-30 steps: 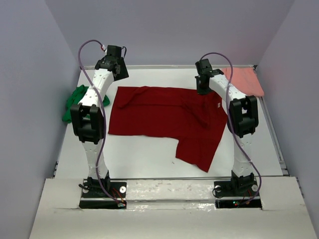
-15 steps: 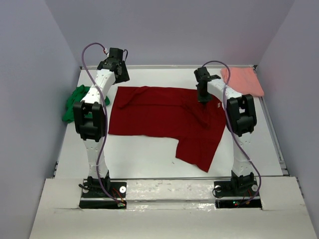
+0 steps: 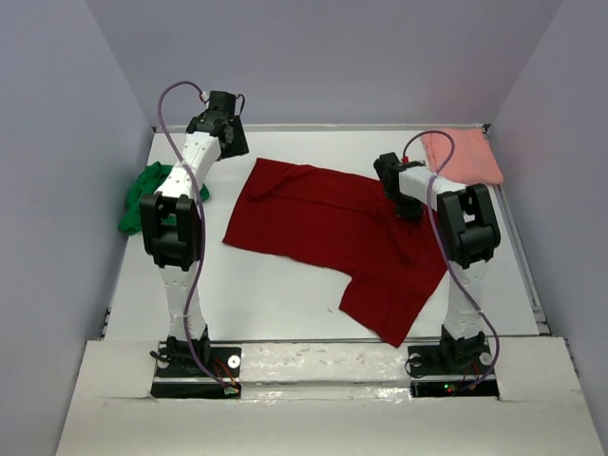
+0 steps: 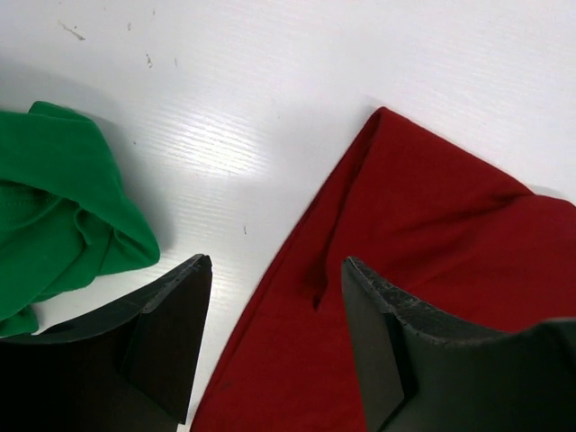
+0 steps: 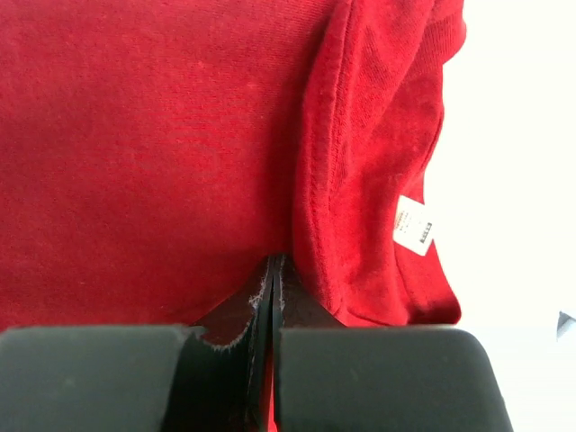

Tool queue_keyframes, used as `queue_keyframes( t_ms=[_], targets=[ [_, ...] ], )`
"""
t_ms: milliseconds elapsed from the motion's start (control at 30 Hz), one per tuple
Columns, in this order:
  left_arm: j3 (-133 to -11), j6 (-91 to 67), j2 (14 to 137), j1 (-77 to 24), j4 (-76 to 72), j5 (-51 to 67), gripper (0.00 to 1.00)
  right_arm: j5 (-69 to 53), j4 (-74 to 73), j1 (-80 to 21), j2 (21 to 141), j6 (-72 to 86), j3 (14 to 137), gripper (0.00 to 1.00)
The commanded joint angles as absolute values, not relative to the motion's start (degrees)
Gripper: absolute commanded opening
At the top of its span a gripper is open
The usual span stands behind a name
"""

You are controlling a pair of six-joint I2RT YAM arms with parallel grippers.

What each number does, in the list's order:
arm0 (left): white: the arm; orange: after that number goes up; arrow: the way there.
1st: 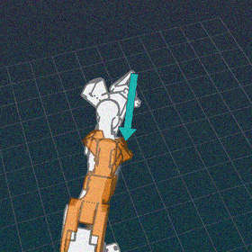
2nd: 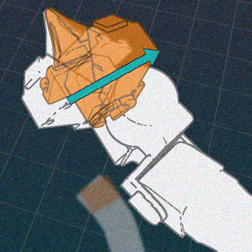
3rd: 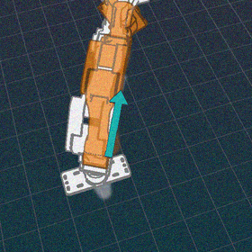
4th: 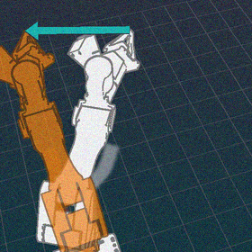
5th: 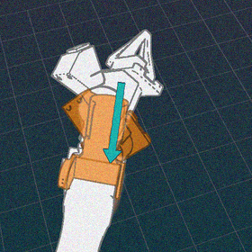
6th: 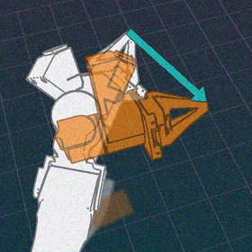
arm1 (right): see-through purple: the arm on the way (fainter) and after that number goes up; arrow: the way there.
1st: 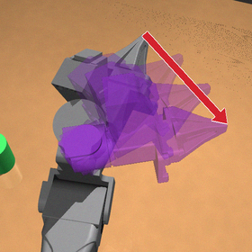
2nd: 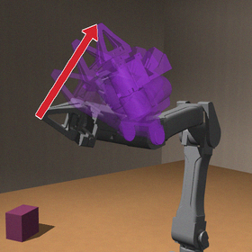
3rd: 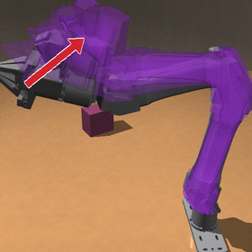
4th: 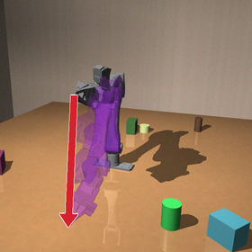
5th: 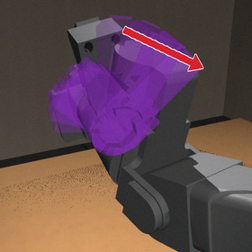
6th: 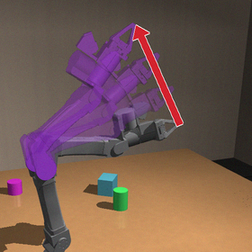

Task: Fold and stack the t-shirts
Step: Fold the tshirt

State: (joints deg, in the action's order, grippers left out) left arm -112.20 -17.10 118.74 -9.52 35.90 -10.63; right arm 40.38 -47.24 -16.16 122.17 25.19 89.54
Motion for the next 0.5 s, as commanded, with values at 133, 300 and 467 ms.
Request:
queue_keyframes(
  t_ms=[133,300,467],
  targets=[
    [-111.71,-13.46,118.12,-11.6,33.05,-2.76,0.68,41.75,-40.96,-15.91,112.94,24.17,81.47,0.0],
    [-111.19,-11.25,120.67,-13.18,30.42,8.15,0.64,39.65,-42.98,-15.91,115.93,22.94,85.77,0.0],
    [-111.35,-9.41,122.6,-13.1,28.12,19.32,0.0,38.15,-42.01,-17.75,116.19,22.33,87.36,0.0]
  ],
)
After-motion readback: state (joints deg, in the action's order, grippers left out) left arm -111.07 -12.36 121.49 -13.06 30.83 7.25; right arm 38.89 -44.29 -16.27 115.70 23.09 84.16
